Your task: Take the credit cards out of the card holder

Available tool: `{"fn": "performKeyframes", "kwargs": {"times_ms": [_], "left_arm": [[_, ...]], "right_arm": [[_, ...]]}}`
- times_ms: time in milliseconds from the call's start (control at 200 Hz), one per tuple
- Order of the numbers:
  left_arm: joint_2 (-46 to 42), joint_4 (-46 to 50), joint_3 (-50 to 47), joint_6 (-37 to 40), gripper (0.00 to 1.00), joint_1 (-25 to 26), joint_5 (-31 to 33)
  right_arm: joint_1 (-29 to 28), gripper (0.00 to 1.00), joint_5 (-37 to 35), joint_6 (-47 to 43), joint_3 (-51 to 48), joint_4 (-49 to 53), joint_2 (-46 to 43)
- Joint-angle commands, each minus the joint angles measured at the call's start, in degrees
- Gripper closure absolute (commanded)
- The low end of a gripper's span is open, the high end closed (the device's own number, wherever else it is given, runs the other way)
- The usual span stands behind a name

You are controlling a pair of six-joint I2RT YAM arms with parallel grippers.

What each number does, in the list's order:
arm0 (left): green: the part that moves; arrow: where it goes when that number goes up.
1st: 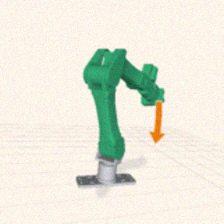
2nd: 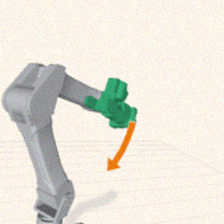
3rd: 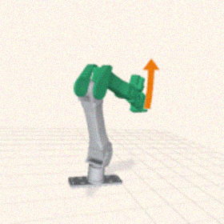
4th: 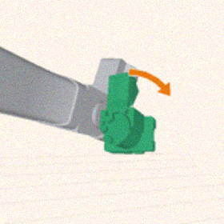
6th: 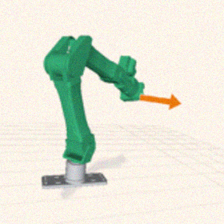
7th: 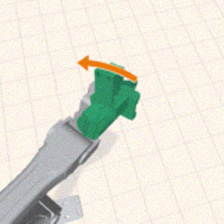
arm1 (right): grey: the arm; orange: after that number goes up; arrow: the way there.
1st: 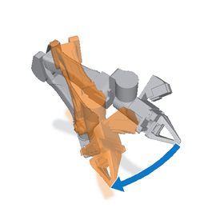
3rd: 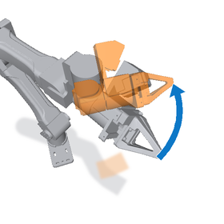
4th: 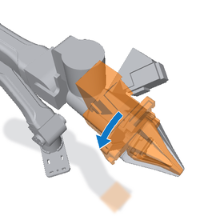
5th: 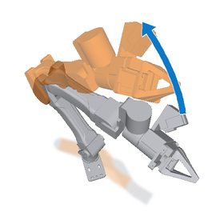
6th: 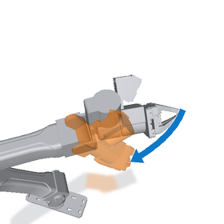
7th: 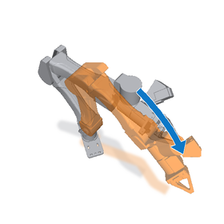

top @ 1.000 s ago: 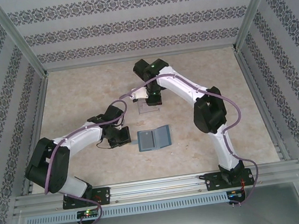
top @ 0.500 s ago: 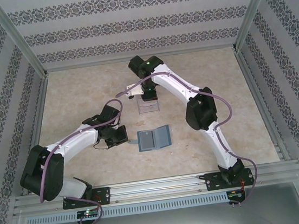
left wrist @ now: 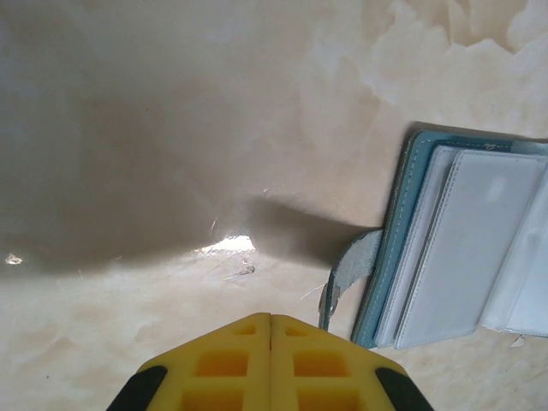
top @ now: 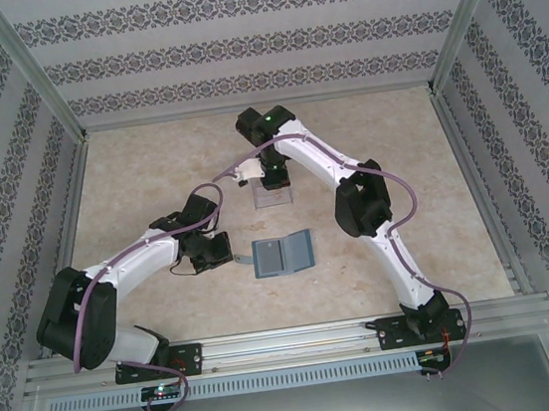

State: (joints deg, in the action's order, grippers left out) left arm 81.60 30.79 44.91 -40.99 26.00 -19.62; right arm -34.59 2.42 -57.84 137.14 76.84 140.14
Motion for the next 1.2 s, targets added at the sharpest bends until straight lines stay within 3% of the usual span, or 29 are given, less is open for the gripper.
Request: {"fn": "performKeyframes", "kwargs": {"times_ms": [0,280,460,899,1024,1199], "left_arm": [[0.45,1.1,-0.43,-0.5,0.98,-1.07,-0.18],[0.76,1.34,-0.27,-0.01,0.98,-1.8,-0.46],[1.06,1.25,-0.03,0.21,0.98,-2.03,-0.71],[1.7,1.27,1.33,0.68,0.98,-2.53,-1.2],[1.73,0.88,1.6,0.66,0.98,-2.52,-1.33],[2.28,0.07,2.16,0.85,0.98,-2.53,-1.76]], "right_arm": [[0.36,0.98,1.72,-0.36,0.53,2.18,1.47],[0.44,0.92,1.63,0.63,0.41,1.41,1.94],[0.43,0.8,-0.88,1.37,0.41,-0.85,0.36],[-0.42,0.74,-5.95,4.93,-4.31,-6.7,-6.08],[-0.83,0.72,-5.46,9.04,-9.45,-10.36,-8.9],[-0.92,0.7,-1.93,23.16,-14.26,-15.4,-12.54]]}}
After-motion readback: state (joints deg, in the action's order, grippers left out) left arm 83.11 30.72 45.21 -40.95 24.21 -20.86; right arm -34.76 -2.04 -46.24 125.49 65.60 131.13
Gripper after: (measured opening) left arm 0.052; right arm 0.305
